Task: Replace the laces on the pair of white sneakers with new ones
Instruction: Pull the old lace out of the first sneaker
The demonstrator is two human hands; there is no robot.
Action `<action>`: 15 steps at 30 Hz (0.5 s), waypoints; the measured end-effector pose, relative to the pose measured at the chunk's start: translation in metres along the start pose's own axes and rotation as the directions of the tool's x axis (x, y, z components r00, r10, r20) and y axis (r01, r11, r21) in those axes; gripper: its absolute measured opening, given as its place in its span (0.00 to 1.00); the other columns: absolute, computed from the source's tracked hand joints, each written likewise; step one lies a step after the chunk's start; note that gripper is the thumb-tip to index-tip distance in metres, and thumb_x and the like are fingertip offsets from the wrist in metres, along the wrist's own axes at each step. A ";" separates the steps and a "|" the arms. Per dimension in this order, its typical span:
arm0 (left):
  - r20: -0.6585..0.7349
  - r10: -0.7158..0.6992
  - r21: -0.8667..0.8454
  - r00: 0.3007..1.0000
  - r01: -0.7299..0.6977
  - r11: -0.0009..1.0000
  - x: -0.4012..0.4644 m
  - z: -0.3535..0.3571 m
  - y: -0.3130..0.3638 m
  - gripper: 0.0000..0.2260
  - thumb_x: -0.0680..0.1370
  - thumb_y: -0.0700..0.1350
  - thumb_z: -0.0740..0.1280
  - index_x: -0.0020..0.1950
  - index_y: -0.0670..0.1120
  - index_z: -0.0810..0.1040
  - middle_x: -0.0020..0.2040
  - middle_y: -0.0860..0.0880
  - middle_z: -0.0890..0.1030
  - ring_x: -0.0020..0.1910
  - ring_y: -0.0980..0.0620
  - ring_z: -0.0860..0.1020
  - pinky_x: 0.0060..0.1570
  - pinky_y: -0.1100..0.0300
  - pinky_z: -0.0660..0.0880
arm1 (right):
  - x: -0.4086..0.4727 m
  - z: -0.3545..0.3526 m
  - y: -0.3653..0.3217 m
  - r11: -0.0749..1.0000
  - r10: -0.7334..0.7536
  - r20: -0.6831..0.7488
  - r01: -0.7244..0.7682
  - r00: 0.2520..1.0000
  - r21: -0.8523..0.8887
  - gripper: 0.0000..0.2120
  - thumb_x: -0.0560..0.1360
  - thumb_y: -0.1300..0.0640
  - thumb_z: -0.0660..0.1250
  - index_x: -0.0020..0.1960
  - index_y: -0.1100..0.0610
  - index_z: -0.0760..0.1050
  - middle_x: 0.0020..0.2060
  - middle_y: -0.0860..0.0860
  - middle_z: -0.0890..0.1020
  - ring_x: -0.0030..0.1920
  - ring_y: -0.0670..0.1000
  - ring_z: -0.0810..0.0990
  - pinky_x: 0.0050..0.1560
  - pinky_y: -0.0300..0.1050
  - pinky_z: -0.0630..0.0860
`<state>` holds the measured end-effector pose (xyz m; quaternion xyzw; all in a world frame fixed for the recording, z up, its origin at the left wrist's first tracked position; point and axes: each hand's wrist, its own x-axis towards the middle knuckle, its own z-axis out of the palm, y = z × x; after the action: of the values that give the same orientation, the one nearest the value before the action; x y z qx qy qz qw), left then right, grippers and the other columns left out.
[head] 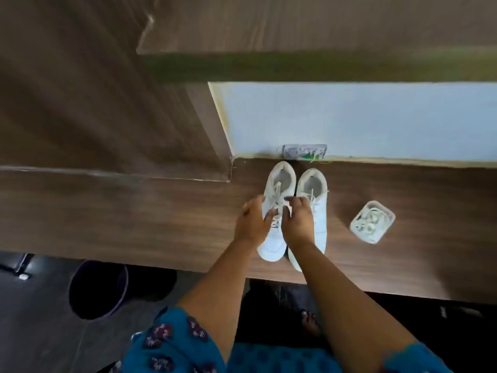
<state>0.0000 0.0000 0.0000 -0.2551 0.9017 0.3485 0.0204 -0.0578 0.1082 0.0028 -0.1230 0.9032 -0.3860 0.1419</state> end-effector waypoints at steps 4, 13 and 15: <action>-0.189 0.091 -0.219 0.978 -0.132 0.967 0.035 0.034 -0.016 0.12 0.79 0.47 0.62 0.58 0.41 0.74 0.56 0.46 0.76 0.55 0.48 0.76 0.56 0.53 0.73 | 0.019 0.042 0.010 0.994 -0.053 -0.196 0.070 0.979 0.081 0.14 0.79 0.62 0.61 0.63 0.61 0.74 0.61 0.57 0.72 0.60 0.56 0.73 0.61 0.45 0.71; -0.506 0.317 -0.089 0.802 -0.414 0.906 0.054 0.075 -0.045 0.07 0.80 0.43 0.60 0.53 0.42 0.75 0.55 0.50 0.78 0.51 0.54 0.78 0.49 0.61 0.74 | 0.027 0.061 0.046 0.932 -0.333 -0.420 0.361 0.844 -0.013 0.09 0.75 0.62 0.68 0.55 0.61 0.76 0.49 0.55 0.79 0.48 0.55 0.79 0.50 0.43 0.75; -0.535 0.337 -0.007 0.775 -0.403 0.915 0.056 0.077 -0.047 0.10 0.80 0.46 0.58 0.53 0.42 0.75 0.56 0.50 0.78 0.50 0.55 0.77 0.45 0.64 0.69 | 0.029 0.060 0.049 0.915 -0.363 -0.465 0.403 0.807 -0.016 0.07 0.74 0.61 0.69 0.51 0.61 0.77 0.44 0.55 0.80 0.43 0.56 0.80 0.43 0.49 0.79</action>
<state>-0.0370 -0.0047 -0.0991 -0.1582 0.8823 0.3171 -0.3099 -0.0687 0.0919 -0.0780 -0.2018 0.8504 -0.4619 -0.1512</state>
